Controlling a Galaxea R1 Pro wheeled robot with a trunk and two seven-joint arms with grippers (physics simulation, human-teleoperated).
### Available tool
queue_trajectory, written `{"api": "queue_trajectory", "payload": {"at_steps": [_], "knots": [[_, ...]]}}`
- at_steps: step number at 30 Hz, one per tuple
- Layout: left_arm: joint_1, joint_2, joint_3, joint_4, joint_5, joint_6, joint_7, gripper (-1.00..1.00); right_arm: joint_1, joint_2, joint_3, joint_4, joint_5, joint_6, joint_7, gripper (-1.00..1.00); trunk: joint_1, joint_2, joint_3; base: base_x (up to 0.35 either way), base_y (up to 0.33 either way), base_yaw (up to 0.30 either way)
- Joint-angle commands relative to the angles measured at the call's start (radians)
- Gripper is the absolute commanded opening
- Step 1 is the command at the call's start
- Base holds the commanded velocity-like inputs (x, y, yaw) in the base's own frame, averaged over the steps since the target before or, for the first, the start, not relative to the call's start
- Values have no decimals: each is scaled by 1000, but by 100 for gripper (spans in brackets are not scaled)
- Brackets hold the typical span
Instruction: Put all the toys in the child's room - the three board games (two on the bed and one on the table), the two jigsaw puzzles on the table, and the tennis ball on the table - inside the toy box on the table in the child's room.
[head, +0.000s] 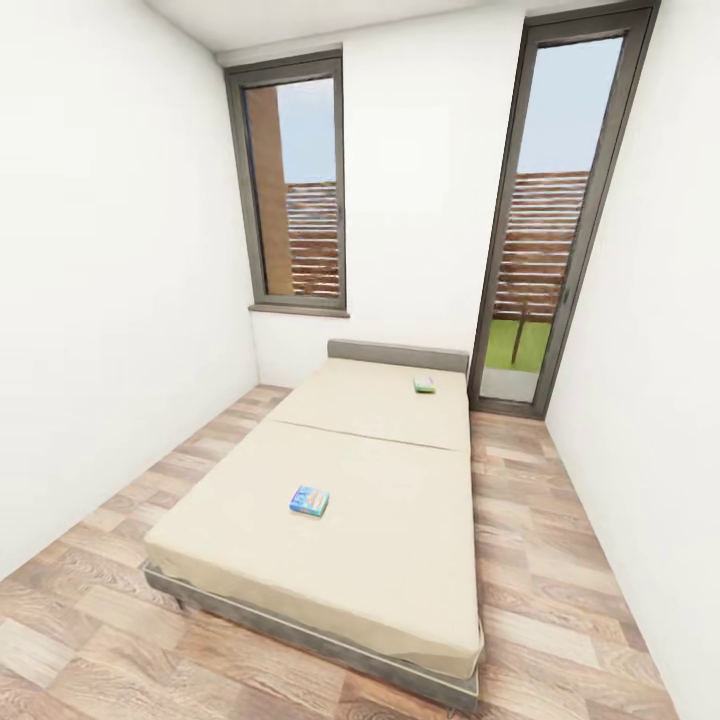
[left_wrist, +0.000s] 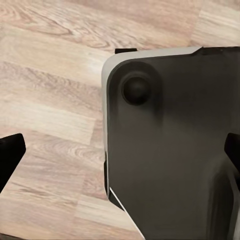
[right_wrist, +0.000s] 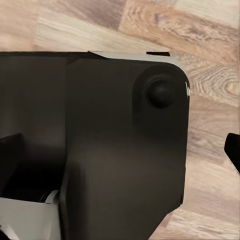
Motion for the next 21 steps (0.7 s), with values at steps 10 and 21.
{"api": "queue_trajectory", "payload": {"at_steps": [10, 21], "knots": [[0, 0, -2, -1, 0, -2, 0, 100, 0, 3, 3, 0, 7, -13, -2, 100, -38, 69, 30, 0, 0, 217], [0, -1, -2, -1, 0, -2, 0, 100, 0, 3, 3, 0, 7, -14, -2, 100, -80, 146, 65, 0, 0, 282]]}}
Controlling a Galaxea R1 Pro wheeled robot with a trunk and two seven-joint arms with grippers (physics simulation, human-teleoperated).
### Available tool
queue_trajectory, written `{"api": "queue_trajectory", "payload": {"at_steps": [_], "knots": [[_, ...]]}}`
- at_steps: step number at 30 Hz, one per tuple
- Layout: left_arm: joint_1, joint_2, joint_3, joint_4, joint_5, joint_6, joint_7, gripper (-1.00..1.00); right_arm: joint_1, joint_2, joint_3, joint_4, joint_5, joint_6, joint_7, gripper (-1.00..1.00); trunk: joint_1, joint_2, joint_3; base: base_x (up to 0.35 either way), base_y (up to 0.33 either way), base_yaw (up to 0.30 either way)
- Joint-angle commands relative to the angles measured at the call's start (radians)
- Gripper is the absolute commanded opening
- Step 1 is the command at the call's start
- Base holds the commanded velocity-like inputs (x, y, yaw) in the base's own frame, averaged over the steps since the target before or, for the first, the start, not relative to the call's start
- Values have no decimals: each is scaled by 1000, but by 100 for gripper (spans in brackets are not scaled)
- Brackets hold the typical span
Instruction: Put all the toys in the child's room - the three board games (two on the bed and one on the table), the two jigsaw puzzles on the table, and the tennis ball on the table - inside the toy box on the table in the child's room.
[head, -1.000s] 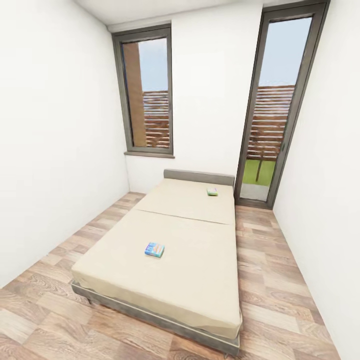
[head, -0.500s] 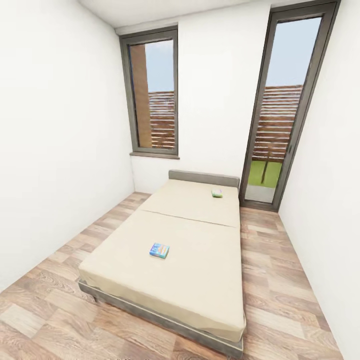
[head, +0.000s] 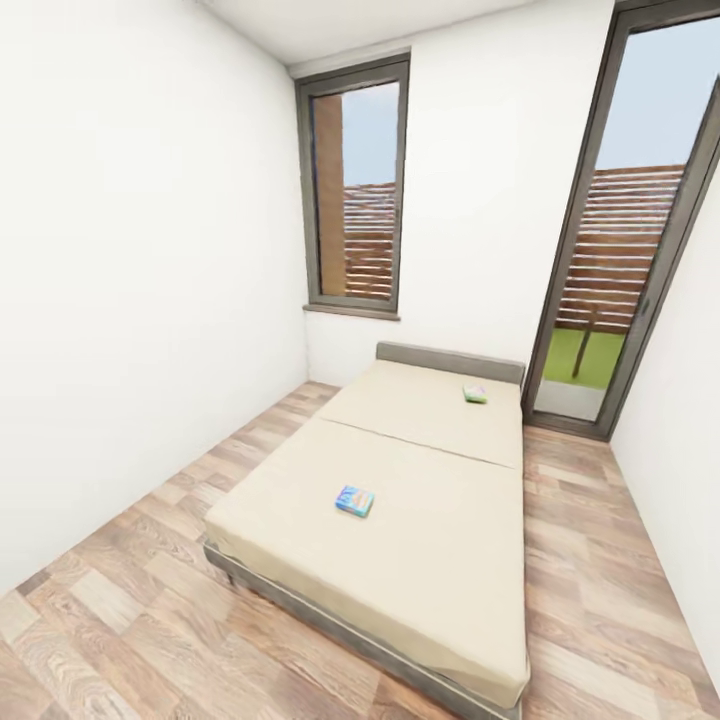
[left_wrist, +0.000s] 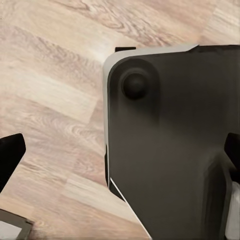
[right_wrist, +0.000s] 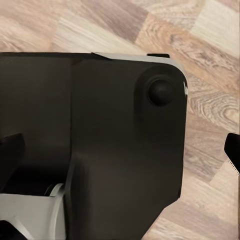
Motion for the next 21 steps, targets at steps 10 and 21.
{"api": "queue_trajectory", "payload": {"at_steps": [10, 21], "knots": [[-1, 0, 0, -1, 0, -13, 0, 100, 0, 0, -4, 0, -11, -7, 1, 100, -38, 69, 30, 0, 0, 147], [0, -9, 9, -3, 0, -13, -1, 100, 0, -4, -8, 0, -16, -4, 12, 100, -50, 90, 40, 0, 0, 1]]}}
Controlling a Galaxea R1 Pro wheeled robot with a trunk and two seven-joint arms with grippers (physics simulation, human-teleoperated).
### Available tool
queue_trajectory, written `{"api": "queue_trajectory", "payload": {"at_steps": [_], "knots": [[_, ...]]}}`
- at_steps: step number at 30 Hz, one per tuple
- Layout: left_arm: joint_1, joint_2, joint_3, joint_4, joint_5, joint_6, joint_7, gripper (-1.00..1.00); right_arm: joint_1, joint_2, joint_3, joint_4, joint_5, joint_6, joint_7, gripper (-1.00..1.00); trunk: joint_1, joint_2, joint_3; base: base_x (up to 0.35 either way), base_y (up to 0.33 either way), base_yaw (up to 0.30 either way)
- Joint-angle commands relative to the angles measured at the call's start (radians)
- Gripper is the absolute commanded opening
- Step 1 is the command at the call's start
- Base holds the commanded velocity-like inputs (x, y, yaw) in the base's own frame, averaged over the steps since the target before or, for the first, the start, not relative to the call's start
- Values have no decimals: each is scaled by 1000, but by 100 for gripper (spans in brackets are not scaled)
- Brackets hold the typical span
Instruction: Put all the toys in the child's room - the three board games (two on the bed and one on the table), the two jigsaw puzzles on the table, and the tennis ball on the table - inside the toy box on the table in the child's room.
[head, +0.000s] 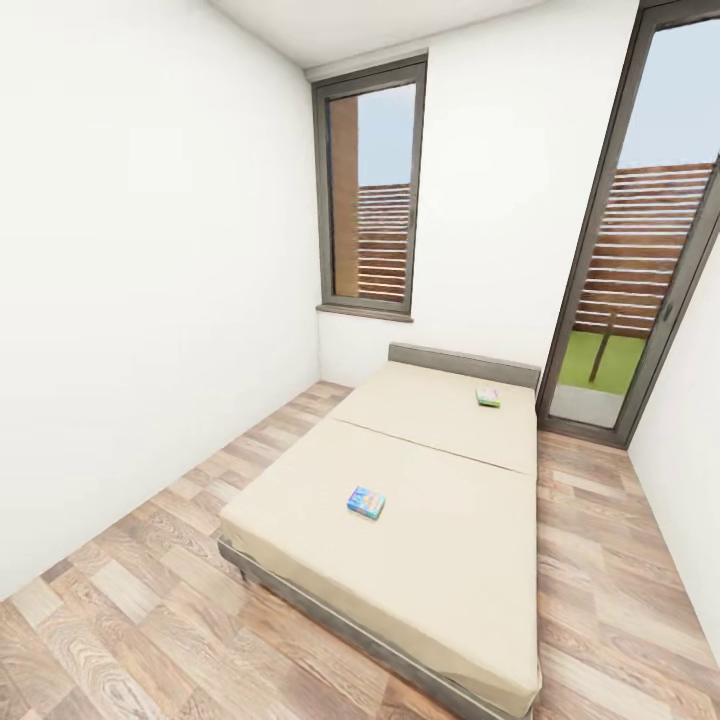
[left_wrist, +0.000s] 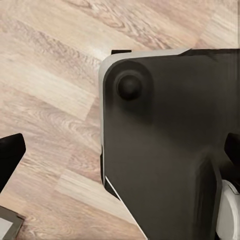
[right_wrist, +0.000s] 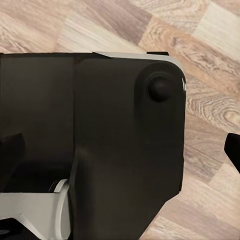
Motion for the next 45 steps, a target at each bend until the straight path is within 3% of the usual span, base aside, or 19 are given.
{"api": "queue_trajectory", "payload": {"at_steps": [1, 12, 21, 25, 26, 30, 37, 45], "knots": [[0, -1, 1, -1, 0, -2, -1, 100, 0, -1, 1, 0, 2, 0, 2, 100, 0, -1, -1, 0, 0, 0], [-3, 0, 6, -120, 7, 14, -5, 100, 0, 3, -5, -1, 0, -5, 25, 100, 0, -1, -1, 0, 0, 0], [-5, 8, 7, -136, 7, 20, -7, 100, 0, -3, -26, -1, -7, -7, 26, 100, -34, 62, 27, 0, 0, 0], [-13, 12, 8, -138, 7, 23, -7, 100, -1, -2, -55, -1, -8, -6, 26, 100, -50, 90, 39, 0, 0, 0], [-34, 34, 11, -138, 9, 46, -10, 100, -3, 2, -78, -1, -7, -5, 25, 100, -53, 97, 43, 0, 0, 0], [-60, 53, 13, -141, 10, 96, -12, 100, -6, 4, -86, -8, -7, -6, 23, 100, -69, 125, 55, 0, 0, 0], [-113, 62, 14, -148, 11, 122, -12, 100, -6, 4, -92, -130, -8, -1, 22, 100, -96, 174, 77, 0, 0, 0], [-209, 95, 16, -158, 13, 230, -21, 100, -7, 5, -94, -294, -8, 49, 21, 100, -126, 230, 102, 0, 0, 0]]}}
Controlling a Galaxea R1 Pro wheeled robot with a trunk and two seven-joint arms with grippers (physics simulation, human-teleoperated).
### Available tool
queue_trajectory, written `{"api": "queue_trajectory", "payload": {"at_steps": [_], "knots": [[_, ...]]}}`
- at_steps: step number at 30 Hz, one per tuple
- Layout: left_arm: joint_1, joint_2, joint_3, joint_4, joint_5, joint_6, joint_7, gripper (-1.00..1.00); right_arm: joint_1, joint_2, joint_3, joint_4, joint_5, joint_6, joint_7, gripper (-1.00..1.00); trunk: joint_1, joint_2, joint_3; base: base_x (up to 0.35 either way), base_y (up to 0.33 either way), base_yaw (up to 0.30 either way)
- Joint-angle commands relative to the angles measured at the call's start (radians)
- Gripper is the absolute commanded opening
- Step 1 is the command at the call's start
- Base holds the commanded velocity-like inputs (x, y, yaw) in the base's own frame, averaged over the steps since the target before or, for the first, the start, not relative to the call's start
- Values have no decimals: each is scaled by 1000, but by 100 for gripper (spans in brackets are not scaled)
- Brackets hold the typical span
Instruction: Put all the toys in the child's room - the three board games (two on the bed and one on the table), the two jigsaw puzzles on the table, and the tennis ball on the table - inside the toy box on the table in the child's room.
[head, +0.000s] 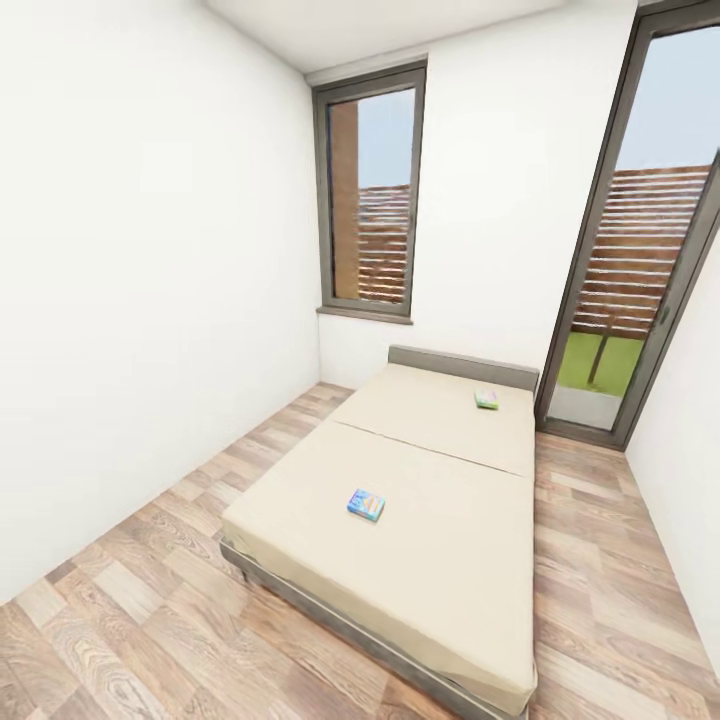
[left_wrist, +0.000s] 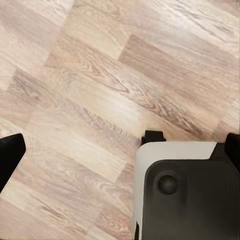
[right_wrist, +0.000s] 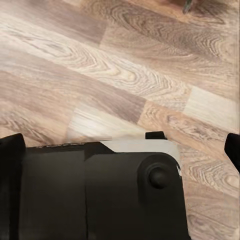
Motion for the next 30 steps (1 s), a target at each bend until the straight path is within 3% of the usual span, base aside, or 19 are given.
{"api": "queue_trajectory", "payload": {"at_steps": [1, 6, 9, 11, 15, 19, 24, 26, 27, 30], "knots": [[-17, 4, 7, -8, 1, 20, -15, 100, -1, 1, -7, -46, -1, 29, 3, 100, -3, 5, 1, 0, 0, 0], [-67, 23, 44, -93, 0, 141, -114, 100, -1, 1, -6, -244, -1, 153, 3, 100, -23, 40, 17, 0, 0, 0], [-79, 45, 67, -218, 0, 266, -189, 100, -1, 11, -5, -386, -1, 254, 3, 100, -30, 54, 23, 0, 0, 0], [-82, 52, 81, -307, -1, 339, -230, 100, -1, 16, -5, -480, -1, 335, 3, 100, -30, 54, 23, 0, 0, 0], [-84, 56, 116, -525, -2, 483, -293, 100, -8, 21, -4, -782, -1, 566, 3, 100, -30, 54, 23, 0, 0, 0], [-85, 54, 123, -646, -2, 522, -305, 100, -35, 22, -3, -986, -3, 736, 6, 100, -30, 54, 23, 0, 0, 0], [-85, 53, 122, -698, -3, 528, -309, 100, -90, 41, 26, -1057, -2, 798, 2, 100, -30, 54, 23, 0, 0, 0], [-86, 56, 123, -713, -3, 530, -310, 100, -99, 50, 37, -1068, -3, 805, 2, 100, -30, 54, 23, 0, 0, 0], [-86, 58, 124, -774, -4, 548, -311, 100, -111, 63, 46, -1075, -5, 809, 0, 100, -30, 54, 23, 0, 0, 0], [-86, 58, 124, -784, -3, 554, -311, 100, -116, 74, 47, -1076, -6, 808, 0, 100, -30, 54, 23, 0, 0, 0]]}}
